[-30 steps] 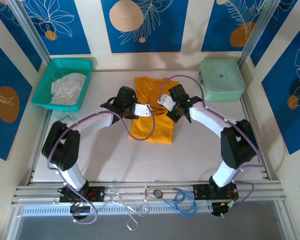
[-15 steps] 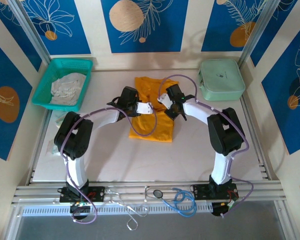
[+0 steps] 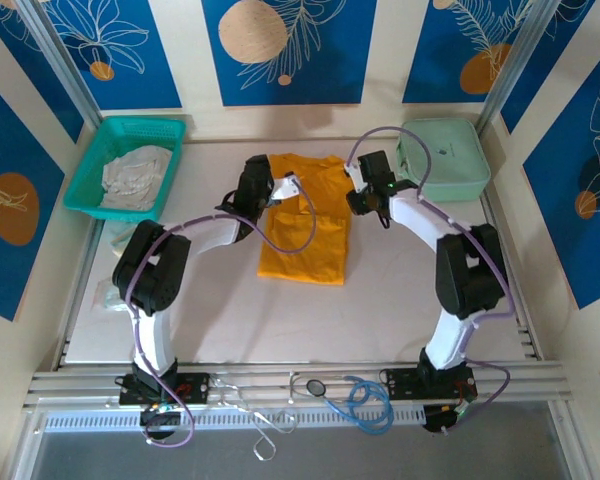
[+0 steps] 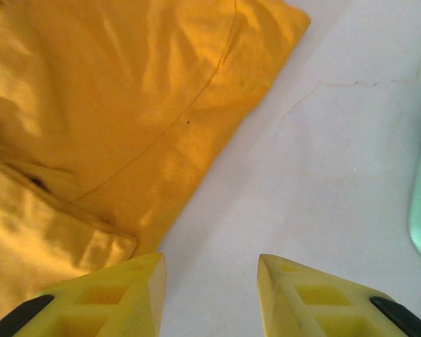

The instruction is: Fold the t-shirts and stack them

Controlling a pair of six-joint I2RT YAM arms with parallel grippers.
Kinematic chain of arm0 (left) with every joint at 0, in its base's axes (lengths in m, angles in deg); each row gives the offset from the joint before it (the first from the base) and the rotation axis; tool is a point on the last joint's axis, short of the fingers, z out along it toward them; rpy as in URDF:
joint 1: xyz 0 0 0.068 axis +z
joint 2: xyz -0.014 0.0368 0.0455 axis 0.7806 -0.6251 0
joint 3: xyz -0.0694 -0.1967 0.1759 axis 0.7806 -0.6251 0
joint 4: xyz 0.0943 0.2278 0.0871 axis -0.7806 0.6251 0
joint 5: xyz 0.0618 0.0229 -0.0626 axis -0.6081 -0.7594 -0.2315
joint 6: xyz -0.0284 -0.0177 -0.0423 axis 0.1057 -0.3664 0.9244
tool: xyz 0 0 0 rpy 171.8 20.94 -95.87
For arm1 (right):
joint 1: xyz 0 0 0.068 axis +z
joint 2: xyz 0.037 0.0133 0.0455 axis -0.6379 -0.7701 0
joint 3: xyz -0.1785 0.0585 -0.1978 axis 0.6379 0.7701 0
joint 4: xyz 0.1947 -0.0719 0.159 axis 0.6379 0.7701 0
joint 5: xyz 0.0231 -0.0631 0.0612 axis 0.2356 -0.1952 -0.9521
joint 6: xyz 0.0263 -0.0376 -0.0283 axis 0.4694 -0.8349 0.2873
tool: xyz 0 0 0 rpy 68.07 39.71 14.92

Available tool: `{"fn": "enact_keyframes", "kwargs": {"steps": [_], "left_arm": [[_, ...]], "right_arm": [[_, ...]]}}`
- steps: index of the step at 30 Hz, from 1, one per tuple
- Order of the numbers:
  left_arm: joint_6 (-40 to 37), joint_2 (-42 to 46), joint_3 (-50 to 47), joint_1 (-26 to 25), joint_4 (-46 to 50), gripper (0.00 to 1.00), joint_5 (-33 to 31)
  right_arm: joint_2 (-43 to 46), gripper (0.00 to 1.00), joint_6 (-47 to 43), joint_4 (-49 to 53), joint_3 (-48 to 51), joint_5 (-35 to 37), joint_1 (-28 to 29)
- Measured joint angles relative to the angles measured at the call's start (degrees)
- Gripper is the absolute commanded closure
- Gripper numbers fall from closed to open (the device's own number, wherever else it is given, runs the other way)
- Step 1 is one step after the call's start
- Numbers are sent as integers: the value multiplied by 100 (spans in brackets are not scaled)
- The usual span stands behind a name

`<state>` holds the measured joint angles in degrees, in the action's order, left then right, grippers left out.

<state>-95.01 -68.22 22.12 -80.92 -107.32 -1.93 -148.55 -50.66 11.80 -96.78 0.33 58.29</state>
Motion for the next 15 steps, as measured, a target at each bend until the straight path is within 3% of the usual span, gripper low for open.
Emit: {"fn": "enact_keyframes", "kwargs": {"steps": [7, 11, 15], "left_arm": [[422, 1320, -874, 72, -232, 3, 420], [350, 2555, -1423, 162, 63, 3, 1495], [-339, 3344, -1779, 162, 966, 1, 2417]], "right_arm": [[1904, 57, -337, -306, 1314, -396, 28], [3064, 51, -461, -323, 1716, -1049, -55], [3585, 50, -625, -7, 1604, -2039, -138]]}}
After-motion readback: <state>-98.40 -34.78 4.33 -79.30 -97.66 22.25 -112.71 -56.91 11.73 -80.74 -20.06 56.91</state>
